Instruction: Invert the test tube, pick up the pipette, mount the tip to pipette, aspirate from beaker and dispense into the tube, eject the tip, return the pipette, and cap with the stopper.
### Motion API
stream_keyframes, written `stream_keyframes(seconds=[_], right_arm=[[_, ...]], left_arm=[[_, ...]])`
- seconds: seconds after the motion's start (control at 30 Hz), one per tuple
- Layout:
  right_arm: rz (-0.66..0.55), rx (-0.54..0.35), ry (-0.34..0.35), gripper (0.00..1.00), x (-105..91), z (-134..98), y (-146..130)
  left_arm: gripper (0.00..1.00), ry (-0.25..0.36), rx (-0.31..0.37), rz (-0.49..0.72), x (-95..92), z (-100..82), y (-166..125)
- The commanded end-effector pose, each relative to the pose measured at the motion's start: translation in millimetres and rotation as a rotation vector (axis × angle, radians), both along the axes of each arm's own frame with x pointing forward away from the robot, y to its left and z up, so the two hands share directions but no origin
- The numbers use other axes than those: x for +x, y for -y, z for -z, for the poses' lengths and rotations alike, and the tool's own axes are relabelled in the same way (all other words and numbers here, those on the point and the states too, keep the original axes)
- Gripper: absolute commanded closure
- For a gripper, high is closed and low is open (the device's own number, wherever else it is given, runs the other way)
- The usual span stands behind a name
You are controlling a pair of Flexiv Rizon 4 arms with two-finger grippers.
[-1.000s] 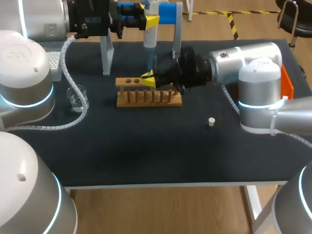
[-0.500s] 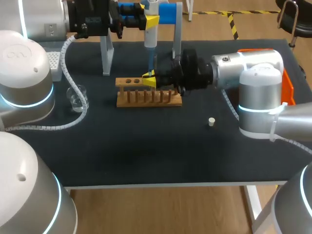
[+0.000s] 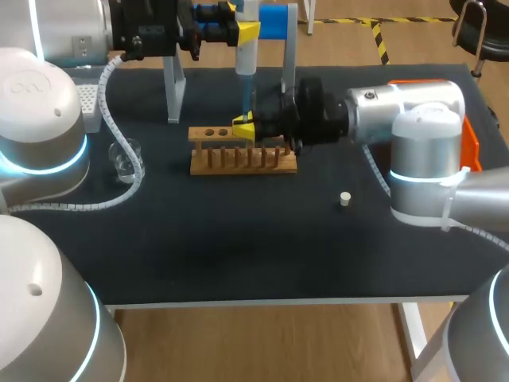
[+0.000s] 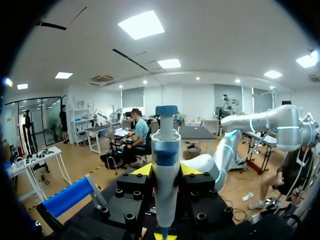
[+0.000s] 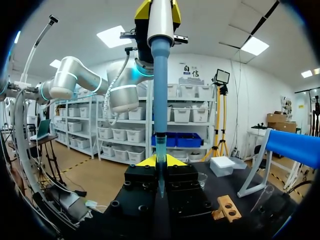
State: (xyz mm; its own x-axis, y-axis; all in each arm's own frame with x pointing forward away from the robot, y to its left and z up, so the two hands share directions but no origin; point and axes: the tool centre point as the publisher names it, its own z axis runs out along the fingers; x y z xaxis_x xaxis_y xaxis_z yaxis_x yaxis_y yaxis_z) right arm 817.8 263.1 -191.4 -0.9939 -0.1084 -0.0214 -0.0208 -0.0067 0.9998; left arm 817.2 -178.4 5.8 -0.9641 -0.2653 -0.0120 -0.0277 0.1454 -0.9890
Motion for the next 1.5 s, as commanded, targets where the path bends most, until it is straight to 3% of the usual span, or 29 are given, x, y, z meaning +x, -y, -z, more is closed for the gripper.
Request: stream_keyframes(seconds=[0.03, 0.4, 0.43, 0.5, 0.53, 0.83, 1.27, 1.5], right_arm=[[0.002, -0.005, 0.007, 1.00, -0.7, -14, 1], [0.001, -0.014, 0.020, 1.00, -2.1, -17, 4], [0.001, -0.016, 0.019, 0.87, -2.6, -16, 4], [0.004, -0.027, 0.016, 0.16, -3.8, -11, 4], [0.005, -0.030, 0.013, 0.00, -4.7, -7, 5], [0.000, -0.047, -0.008, 0.00, -9.6, 13, 17], [0.048, -0.106, -0.029, 0.00, -23.4, 48, 73], [0.059, -0.133, -0.021, 0.00, -29.9, 55, 91]], left_arm=[[1.00, -0.003, 0.004, 0.003, -0.7, 5.3, -1], [1.00, -0.003, 0.004, 0.003, -0.7, 5.3, -1], [1.00, -0.003, 0.004, 0.003, -0.7, 5.3, -1], [1.00, -0.003, 0.004, 0.003, -0.7, 5.3, -1], [1.00, -0.003, 0.004, 0.003, -0.7, 5.3, -1], [1.00, -0.003, 0.004, 0.003, -0.7, 5.3, -1], [1.00, -0.003, 0.004, 0.003, -0.7, 5.3, -1], [1.00, -0.003, 0.004, 0.003, -0.7, 5.3, -1]])
